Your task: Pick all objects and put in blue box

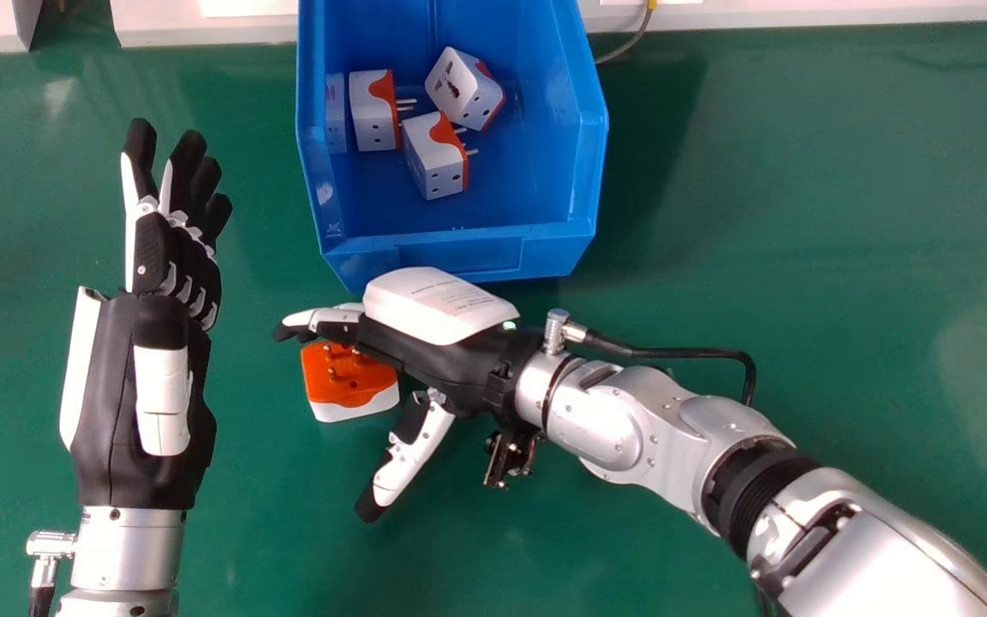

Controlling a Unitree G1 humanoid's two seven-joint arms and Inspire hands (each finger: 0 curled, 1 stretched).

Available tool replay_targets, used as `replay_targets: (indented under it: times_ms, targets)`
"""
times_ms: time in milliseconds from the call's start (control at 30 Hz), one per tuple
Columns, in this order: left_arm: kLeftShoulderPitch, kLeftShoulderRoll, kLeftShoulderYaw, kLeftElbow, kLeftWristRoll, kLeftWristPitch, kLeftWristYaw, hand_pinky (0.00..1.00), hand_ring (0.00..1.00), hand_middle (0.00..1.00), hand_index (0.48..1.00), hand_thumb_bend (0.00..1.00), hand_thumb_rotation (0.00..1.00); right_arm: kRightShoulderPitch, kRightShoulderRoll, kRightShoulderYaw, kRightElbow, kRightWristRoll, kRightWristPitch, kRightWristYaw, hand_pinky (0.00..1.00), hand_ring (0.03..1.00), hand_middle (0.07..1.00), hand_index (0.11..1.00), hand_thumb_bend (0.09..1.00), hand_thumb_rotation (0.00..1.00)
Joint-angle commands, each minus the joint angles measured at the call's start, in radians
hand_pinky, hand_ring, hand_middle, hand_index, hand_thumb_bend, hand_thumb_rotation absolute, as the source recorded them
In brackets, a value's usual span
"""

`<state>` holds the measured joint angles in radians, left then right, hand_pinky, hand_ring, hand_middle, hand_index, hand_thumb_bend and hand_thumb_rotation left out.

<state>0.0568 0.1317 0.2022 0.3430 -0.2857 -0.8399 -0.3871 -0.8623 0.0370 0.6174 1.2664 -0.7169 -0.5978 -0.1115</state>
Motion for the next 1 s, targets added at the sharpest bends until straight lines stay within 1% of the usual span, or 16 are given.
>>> replay_targets:
  times_ms: [0,167,300,367,433,467,567,667,833,867,967]
  targets:
    - [0.002,0.001,-0.003,-0.018,-0.002,-0.016,-0.002,1.00,1.00,1.00,0.993,0.91,0.99,-0.016,0.004,0.004,0.010,0.000,0.011,0.014,0.70,0.813,0.858,0.871,1.000,0.28]
    - [0.000,0.001,-0.006,-0.017,-0.005,-0.015,-0.006,1.00,1.00,1.00,0.993,0.90,0.99,-0.017,-0.001,0.011,0.010,-0.008,0.011,-0.005,0.70,0.817,0.861,0.872,1.000,0.27]
    - [-0.002,0.002,-0.007,-0.015,-0.016,-0.015,-0.015,1.00,1.00,1.00,0.993,0.90,0.99,-0.020,-0.001,0.024,0.014,-0.021,0.019,-0.030,0.71,0.817,0.862,0.872,1.000,0.27]
    - [-0.003,0.002,-0.006,-0.015,-0.017,-0.015,-0.016,1.00,1.00,1.00,0.993,0.90,0.99,-0.021,-0.001,0.031,0.015,-0.026,0.021,-0.043,0.71,0.815,0.859,0.872,1.000,0.26]
    - [-0.004,0.000,-0.007,-0.015,-0.015,-0.015,-0.015,1.00,1.00,1.00,0.993,0.90,0.99,-0.016,-0.004,0.042,0.010,-0.041,0.018,-0.106,0.71,0.814,0.858,0.871,1.000,0.26]
    - [-0.004,-0.001,-0.007,-0.015,-0.015,-0.015,-0.014,1.00,1.00,1.00,0.993,0.90,0.99,-0.013,-0.004,0.044,0.008,-0.048,0.016,-0.135,0.67,0.778,0.824,0.836,0.985,0.21]
    - [-0.012,-0.001,-0.005,0.001,-0.012,-0.018,-0.014,1.00,1.00,1.00,0.993,0.89,0.99,-0.008,-0.003,0.040,0.012,-0.046,0.003,-0.184,0.62,0.727,0.777,0.789,0.957,0.15]
    - [-0.010,-0.001,-0.006,-0.002,-0.013,-0.018,-0.014,1.00,1.00,1.00,0.994,0.89,0.99,-0.009,-0.006,0.048,0.015,-0.054,0.000,-0.211,0.57,0.673,0.734,0.746,0.924,0.10]
    - [-0.009,-0.001,-0.007,-0.004,-0.015,-0.017,-0.016,1.00,1.00,1.00,0.994,0.89,0.99,-0.009,-0.008,0.058,0.018,-0.067,-0.005,-0.246,0.54,0.617,0.671,0.688,0.892,0.06]
    - [-0.008,-0.002,-0.007,-0.007,-0.016,-0.016,-0.016,1.00,1.00,1.00,0.994,0.89,0.99,-0.008,-0.007,0.060,0.018,-0.072,-0.006,-0.257,0.51,0.582,0.642,0.662,0.876,0.04]
    - [-0.006,-0.003,-0.008,-0.011,-0.018,-0.013,-0.018,1.00,1.00,1.00,0.994,0.89,0.99,-0.009,-0.008,0.067,0.019,-0.082,-0.008,-0.279,0.50,0.567,0.631,0.652,0.870,0.03]
